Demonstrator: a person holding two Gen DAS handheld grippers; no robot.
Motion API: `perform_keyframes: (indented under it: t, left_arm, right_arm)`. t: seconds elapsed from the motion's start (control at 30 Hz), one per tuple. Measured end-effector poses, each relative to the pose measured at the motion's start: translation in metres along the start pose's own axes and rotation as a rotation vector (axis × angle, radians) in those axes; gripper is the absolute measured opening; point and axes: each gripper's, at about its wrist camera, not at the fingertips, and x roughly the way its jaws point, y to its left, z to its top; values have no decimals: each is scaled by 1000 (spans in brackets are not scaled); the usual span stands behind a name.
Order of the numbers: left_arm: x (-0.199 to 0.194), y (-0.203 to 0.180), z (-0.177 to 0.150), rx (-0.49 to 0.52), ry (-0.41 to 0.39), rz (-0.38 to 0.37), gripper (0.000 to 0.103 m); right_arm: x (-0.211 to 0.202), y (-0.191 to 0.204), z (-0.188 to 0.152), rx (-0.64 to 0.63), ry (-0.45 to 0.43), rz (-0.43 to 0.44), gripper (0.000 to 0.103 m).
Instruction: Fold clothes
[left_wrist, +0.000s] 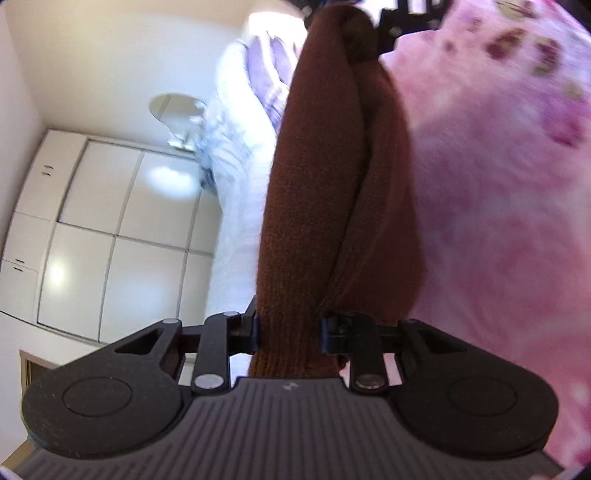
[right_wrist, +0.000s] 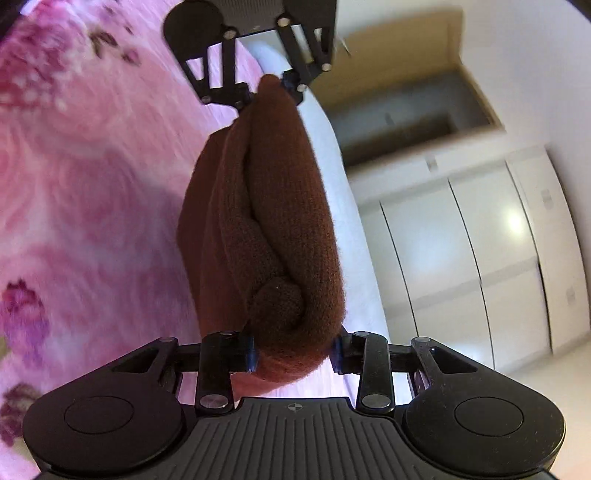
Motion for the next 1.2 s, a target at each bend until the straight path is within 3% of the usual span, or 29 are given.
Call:
perform_keyframes:
  t: [0.2, 0.3, 0.4, 0.47, 0.63, 0.73, 0.83, 0.9, 0.93, 0.97, 1.2]
  left_arm:
    - [-45, -101, -5, -17, 59, -226, 28]
    - [-54, -128, -3, -41, 74, -197, 28]
    - [-67, -125, -10, -108, 71, -194, 37]
    - [-76, -115, -16, -158, 51, -212, 43]
    - [-97, -76, -12, -272, -51, -214, 44]
    - [-98, -69, 2, -286, -107, -213, 47]
    - [-80, -79, 24, -233, -135, -227, 53]
    - [-62, -88, 36, -186, -128, -243, 44]
    - [-53, -88, 39, -188, -113, -261, 16]
    - [-45, -87, 40, -200, -99, -278, 10]
    - [-39, -39, 35, -314, -110, -231, 9]
  right_arm:
    - [-27, 62, 0, 7, -15, 211, 40]
    - [-48, 87, -3, 62, 67, 260, 44]
    - [-76, 93, -5, 205, 148, 244, 48]
    - [-88, 89, -13, 354, 180, 240, 56]
    - [-103, 81, -14, 663, 225, 185, 61]
    - [-101, 78, -16, 821, 229, 156, 61]
    - [-99, 72, -10, 913, 212, 155, 64]
    - [-98, 69, -5, 934, 201, 157, 70]
    - [-97, 67, -3, 944, 197, 155, 73]
    - [-98, 65, -2, 956, 193, 150, 74]
    - [-60, 58, 21, 1034, 166, 114, 82]
